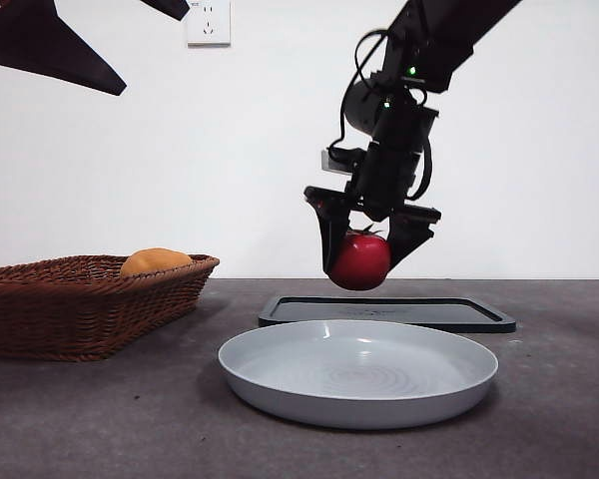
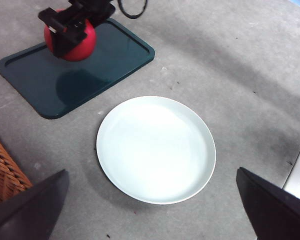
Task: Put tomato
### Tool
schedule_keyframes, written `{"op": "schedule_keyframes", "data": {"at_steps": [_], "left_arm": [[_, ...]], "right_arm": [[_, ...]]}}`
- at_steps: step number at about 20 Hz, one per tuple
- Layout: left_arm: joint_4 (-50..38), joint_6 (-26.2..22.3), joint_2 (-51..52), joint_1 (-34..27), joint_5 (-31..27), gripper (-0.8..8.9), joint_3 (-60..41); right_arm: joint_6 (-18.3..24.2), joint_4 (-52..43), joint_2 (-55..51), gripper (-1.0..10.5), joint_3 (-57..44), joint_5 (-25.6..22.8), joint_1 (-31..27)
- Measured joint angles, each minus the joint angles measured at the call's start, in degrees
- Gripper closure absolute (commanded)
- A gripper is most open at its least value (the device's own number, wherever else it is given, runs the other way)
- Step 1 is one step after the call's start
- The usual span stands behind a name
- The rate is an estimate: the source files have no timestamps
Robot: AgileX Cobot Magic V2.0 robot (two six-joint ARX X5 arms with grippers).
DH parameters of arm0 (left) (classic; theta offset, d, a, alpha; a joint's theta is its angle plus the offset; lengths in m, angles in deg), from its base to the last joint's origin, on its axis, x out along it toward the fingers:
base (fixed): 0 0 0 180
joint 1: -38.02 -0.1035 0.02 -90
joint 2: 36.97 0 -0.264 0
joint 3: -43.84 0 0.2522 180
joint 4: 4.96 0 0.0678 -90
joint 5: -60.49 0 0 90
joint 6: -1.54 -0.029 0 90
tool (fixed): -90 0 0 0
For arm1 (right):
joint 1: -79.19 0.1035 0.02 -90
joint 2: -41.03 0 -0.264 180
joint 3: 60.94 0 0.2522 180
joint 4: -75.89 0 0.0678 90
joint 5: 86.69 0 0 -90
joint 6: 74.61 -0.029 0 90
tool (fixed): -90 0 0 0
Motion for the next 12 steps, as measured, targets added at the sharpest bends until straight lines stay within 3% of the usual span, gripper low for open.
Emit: {"op": "schedule_keyframes", "data": {"at_steps": [4,5,8,12], "left_arm": [[0.0,0.0,0.0,0.0,0.0,0.62,0.0],[0.0,0.0,0.0,0.0,0.0,0.62,0.0],[0.0,0.0,0.0,0.0,0.0,0.62,0.0],[0.0,0.0,0.0,0.0,0.0,0.62,0.0]], "right_arm": [[0.1,0.9,3.0,6.8,0.1,0.9,-1.5],[0.1,0.9,3.0,6.5,0.2,0.9,-1.5],[0.2,1.3,3.0,3.4,0.2,0.9,-1.4],[0.3,11.1,3.9,3.3,9.7,0.7,-1.6]]}}
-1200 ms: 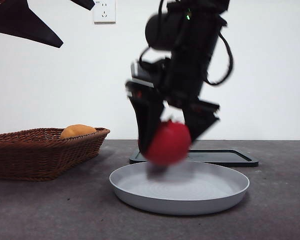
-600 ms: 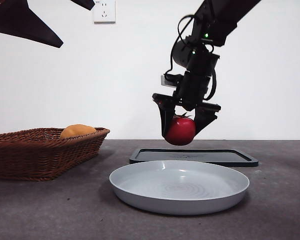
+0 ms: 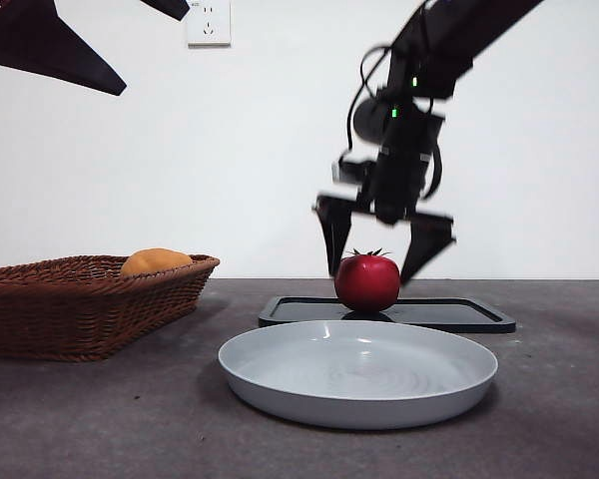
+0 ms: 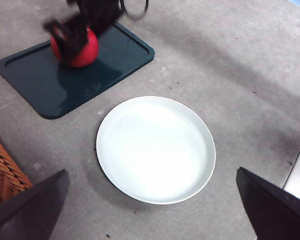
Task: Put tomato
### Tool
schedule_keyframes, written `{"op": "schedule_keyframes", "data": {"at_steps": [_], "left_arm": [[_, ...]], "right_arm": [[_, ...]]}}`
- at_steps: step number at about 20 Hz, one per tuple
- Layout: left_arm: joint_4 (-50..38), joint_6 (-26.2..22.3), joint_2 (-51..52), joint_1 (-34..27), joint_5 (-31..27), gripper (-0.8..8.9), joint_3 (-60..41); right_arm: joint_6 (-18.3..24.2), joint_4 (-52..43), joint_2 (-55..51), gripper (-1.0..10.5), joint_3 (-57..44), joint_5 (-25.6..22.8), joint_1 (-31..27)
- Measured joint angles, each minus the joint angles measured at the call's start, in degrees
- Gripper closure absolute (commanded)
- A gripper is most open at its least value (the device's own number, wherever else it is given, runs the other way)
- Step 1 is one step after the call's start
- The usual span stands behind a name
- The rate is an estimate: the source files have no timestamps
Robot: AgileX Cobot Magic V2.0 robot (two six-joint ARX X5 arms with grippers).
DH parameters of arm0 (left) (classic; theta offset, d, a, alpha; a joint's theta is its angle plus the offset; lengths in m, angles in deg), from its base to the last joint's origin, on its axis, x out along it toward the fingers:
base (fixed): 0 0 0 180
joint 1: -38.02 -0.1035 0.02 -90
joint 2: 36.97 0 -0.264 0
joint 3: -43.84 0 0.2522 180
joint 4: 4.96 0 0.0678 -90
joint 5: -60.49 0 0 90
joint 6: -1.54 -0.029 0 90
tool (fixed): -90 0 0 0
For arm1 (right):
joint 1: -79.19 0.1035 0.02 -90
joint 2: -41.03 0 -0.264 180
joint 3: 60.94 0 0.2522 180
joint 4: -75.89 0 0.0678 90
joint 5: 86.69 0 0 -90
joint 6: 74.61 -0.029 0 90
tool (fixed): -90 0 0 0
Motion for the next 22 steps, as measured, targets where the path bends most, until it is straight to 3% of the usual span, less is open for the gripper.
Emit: {"op": "schedule_keyframes", "data": {"at_steps": [4,5,10,14,19,22], "left_arm": [[0.0,0.0,0.0,0.0,0.0,0.62,0.0],[0.0,0.0,0.0,0.0,0.0,0.62,0.0],[0.0,0.0,0.0,0.0,0.0,0.62,0.0],[0.0,0.0,0.0,0.0,0.0,0.62,0.0],[0.0,0.0,0.0,0.0,0.0,0.62,0.0],[0.0,0.0,0.0,0.0,0.0,0.62,0.0]], "right_arm": [[0.0,17.2,-0.8,3.3,19.4,-2.8,-0.3],[0.0,17.6,-1.9,3.4,22.2,-2.9,-0.3],[1.1,17.6,-16.4,3.4,23.0,-5.8,-0.3],[2.7,17.6,-27.8,3.4,12.3,-7.3,-0.2],[3.2,17.6,-44.4,3.4,-8.0,-15.7,-0.3],[3.2,17.1,-54.0,3.4,-20.3,-15.8,-0.3]]}}
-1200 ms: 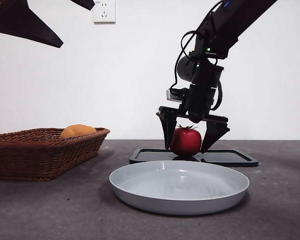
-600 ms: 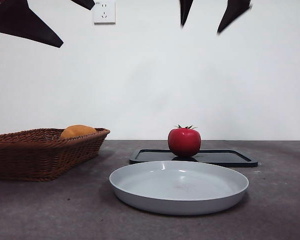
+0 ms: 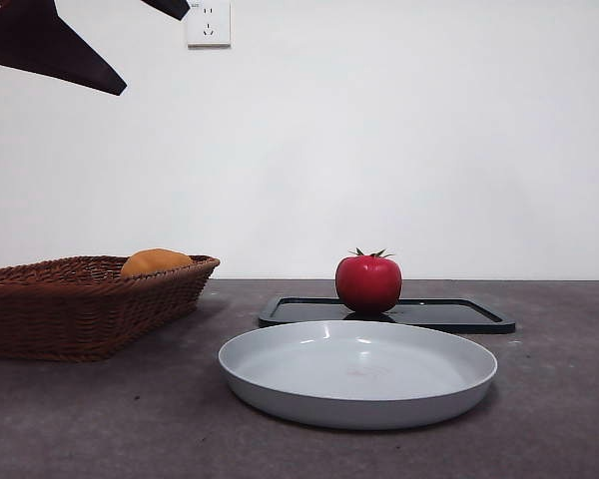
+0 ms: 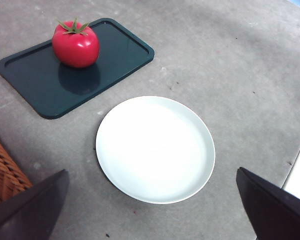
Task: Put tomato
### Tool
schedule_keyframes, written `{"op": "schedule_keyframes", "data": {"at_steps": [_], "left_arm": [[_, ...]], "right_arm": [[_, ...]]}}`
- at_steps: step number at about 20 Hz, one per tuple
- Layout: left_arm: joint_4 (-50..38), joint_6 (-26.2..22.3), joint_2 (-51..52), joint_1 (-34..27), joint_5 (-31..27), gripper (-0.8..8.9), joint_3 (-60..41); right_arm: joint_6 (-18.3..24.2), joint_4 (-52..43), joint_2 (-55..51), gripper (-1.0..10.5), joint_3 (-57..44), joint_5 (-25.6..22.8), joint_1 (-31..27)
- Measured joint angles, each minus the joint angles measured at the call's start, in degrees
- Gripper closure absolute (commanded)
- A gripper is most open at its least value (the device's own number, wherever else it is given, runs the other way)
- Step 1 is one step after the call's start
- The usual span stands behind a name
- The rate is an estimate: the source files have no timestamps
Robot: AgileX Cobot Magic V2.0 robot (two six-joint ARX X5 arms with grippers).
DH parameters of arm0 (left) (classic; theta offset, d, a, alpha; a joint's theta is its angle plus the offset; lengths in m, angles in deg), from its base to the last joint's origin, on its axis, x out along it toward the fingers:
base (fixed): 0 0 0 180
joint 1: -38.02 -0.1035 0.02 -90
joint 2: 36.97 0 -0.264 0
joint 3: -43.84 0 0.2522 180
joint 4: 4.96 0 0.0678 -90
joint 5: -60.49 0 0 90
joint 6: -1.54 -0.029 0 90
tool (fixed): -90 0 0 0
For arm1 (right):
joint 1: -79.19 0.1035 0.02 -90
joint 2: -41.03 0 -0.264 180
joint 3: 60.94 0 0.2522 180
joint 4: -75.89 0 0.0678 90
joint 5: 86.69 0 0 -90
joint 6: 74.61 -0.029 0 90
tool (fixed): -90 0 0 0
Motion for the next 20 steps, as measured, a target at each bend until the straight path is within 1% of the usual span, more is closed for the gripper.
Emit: {"op": "schedule_keyframes", "data": {"at_steps": [1,4,6,9,10,12,14,19,20], "left_arm": [[0.0,0.0,0.0,0.0,0.0,0.62,0.0],[0.0,0.0,0.0,0.0,0.0,0.62,0.0],[0.0,0.0,0.0,0.0,0.0,0.62,0.0],[0.0,0.0,0.0,0.0,0.0,0.62,0.0],[0.0,0.0,0.0,0.0,0.0,0.62,0.0],[0.0,0.0,0.0,0.0,0.0,0.62,0.0],[0.0,0.0,0.0,0.0,0.0,0.62,0.0],[0.0,0.0,0.0,0.0,0.0,0.63,0.0],[0.0,0.0,0.0,0.0,0.0,0.92,0.0]], "right_arm": [[0.0,-2.6,-3.9,3.4,-5.2,1.2,0.0],[0.0,-17.0,-17.0,3.4,-20.5,5.6,0.0],[0.0,-22.8,-25.1,3.4,-31.0,7.5,0.2],[0.0,-31.3,-34.2,3.4,-46.3,10.7,0.3],[0.0,-33.5,-36.8,3.4,-51.3,11.8,0.3],[0.0,-35.6,-40.7,3.4,-58.1,13.2,0.3],[0.0,-36.4,-42.6,3.4,-61.6,13.1,0.3],[0.0,-37.0,-42.4,3.4,-62.2,13.1,0.3],[0.0,-37.2,-42.4,3.4,-62.2,13.1,0.3]]}}
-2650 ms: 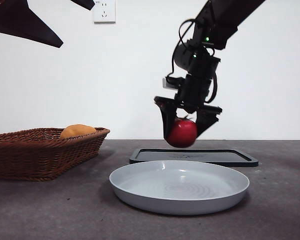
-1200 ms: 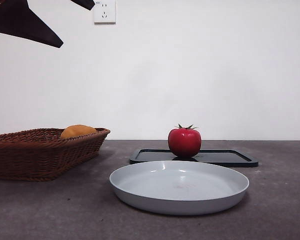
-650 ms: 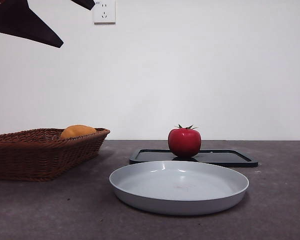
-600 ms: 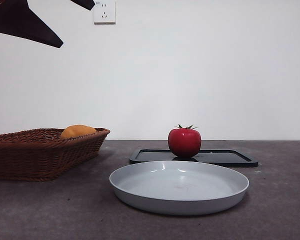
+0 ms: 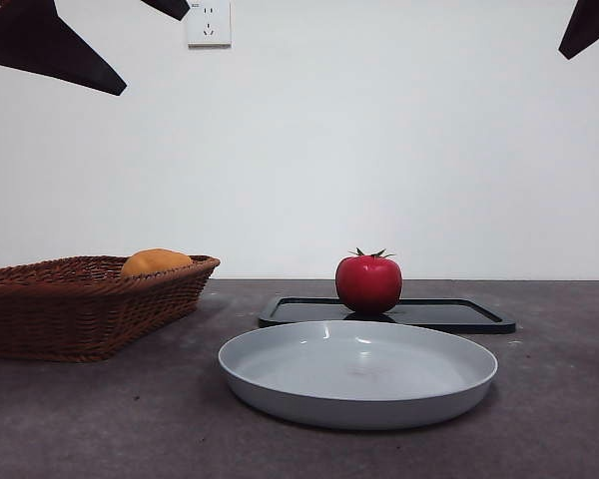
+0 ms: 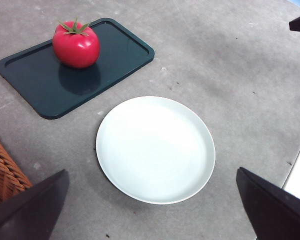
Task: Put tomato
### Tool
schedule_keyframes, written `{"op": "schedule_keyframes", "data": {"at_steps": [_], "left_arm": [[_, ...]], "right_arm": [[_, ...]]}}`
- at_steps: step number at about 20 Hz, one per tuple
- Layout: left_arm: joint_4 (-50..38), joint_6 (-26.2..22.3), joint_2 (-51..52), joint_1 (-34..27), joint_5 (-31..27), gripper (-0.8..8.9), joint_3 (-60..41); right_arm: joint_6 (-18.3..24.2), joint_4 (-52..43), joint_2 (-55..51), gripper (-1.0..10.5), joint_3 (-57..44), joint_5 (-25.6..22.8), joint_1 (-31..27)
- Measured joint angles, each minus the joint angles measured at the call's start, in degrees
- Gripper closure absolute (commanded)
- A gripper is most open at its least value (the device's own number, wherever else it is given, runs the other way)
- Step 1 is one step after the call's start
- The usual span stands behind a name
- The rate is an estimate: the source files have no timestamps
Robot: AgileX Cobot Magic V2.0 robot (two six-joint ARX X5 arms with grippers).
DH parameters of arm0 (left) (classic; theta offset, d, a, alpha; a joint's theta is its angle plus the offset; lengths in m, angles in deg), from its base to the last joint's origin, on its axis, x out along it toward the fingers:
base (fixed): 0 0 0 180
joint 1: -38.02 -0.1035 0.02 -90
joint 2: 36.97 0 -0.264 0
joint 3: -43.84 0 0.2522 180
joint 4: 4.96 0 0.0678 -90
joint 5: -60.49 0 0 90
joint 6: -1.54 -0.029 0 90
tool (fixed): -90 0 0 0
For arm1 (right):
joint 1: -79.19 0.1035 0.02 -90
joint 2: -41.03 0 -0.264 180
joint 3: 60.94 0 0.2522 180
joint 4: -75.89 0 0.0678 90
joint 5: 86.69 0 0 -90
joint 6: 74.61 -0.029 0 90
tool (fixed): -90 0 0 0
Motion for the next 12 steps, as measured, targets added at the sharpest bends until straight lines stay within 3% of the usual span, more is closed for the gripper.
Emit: {"op": "schedule_keyframes", "data": {"at_steps": [1,2,3,4,12], "left_arm": [[0.0,0.0,0.0,0.0,0.0,2.54,0.0],[0.0,0.0,0.0,0.0,0.0,5.77,0.0],[0.0,0.0,0.0,0.0,0.0,8.36,0.0],[0.0,0.0,0.0,0.0,0.0,7.82,0.0],[-0.2,0.0,0.0,0.0,0.0,7.89,0.0]], "right_arm": [[0.0,-0.1,0.0,3.9,0.0,0.0,0.0],[0.0,-0.1,0.0,6.2,0.0,0.0,0.0],[0.0,-0.1,0.0,8.5,0.0,0.0,0.0],[0.0,-0.1,0.0,9.3,0.0,0.0,0.0],[0.0,-0.1,0.0,9.3,0.0,0.0,0.0]]}}
